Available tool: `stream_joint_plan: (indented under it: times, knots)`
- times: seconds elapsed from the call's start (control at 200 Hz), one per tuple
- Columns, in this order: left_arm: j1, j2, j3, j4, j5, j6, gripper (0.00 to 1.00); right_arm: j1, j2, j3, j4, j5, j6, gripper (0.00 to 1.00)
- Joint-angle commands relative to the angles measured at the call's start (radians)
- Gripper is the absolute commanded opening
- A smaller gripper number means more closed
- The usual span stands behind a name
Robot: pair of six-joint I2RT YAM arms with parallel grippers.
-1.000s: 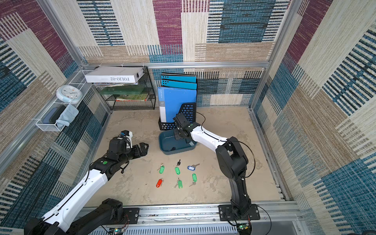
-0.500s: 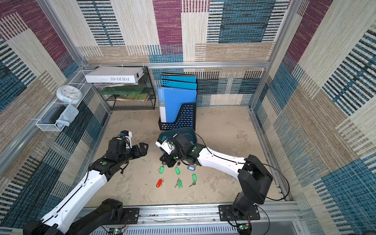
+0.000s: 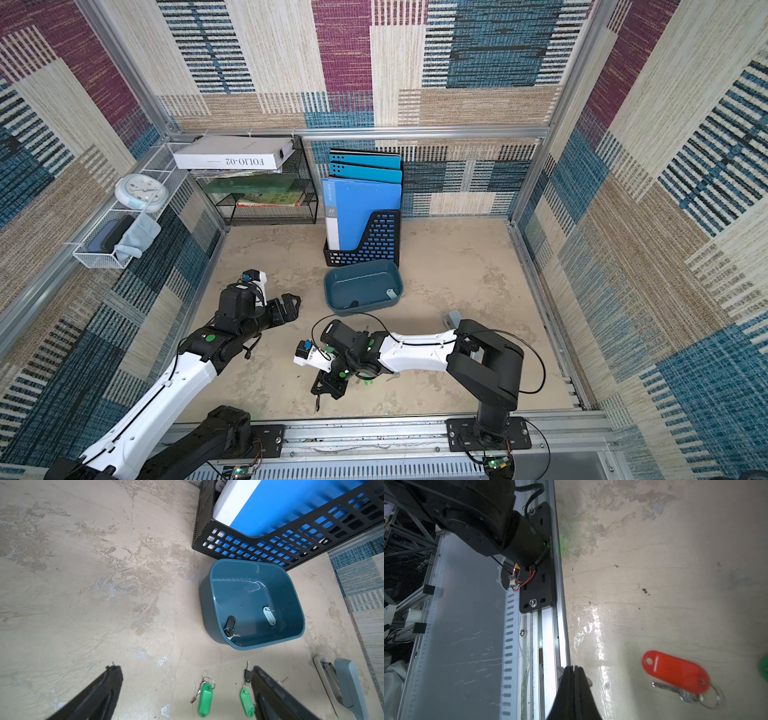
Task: Take the keys out of the storage box
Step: Place the key at the center of the board.
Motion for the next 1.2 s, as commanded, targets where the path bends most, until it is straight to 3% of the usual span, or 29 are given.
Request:
stream_joint_plan:
  times: [0.0, 0.566, 0.691, 0.751, 0.862, 0.932, 1.017, 1.192]
  knots:
    - [0.002, -0.003, -0.004, -0.004, -0.005, 0.000, 0.99, 0.012, 0.012, -0.012, 0.050, -0.003, 0.019, 0.00]
    - [0.002, -0.004, -0.010, 0.002, 0.000, 0.003, 0.99, 0.013, 0.051, -0.062, 0.054, 0.110, 0.035, 0.00]
    - [0.002, -0.004, -0.009, 0.001, 0.000, 0.003, 0.99, 0.013, 0.058, -0.047, 0.033, 0.144, 0.026, 0.09]
    - [0.002, -0.005, -0.008, 0.001, 0.000, 0.003, 0.99, 0.013, 0.057, -0.043, 0.027, 0.161, 0.024, 0.20]
    - [0.002, -0.008, -0.008, 0.000, -0.002, 0.003, 0.99, 0.013, 0.058, -0.027, -0.005, 0.169, 0.013, 0.31]
    - [0.002, -0.009, -0.009, -0.002, -0.001, 0.002, 0.99, 0.013, 0.046, -0.017, -0.033, 0.191, 0.002, 0.42]
    - [0.002, -0.009, -0.008, -0.003, -0.002, 0.003, 0.99, 0.013, 0.012, 0.000, -0.077, 0.222, -0.008, 0.44]
    - [0.002, -0.015, -0.008, -0.006, -0.002, 0.001, 0.99, 0.007, -0.119, 0.036, -0.154, 0.402, -0.019, 0.58]
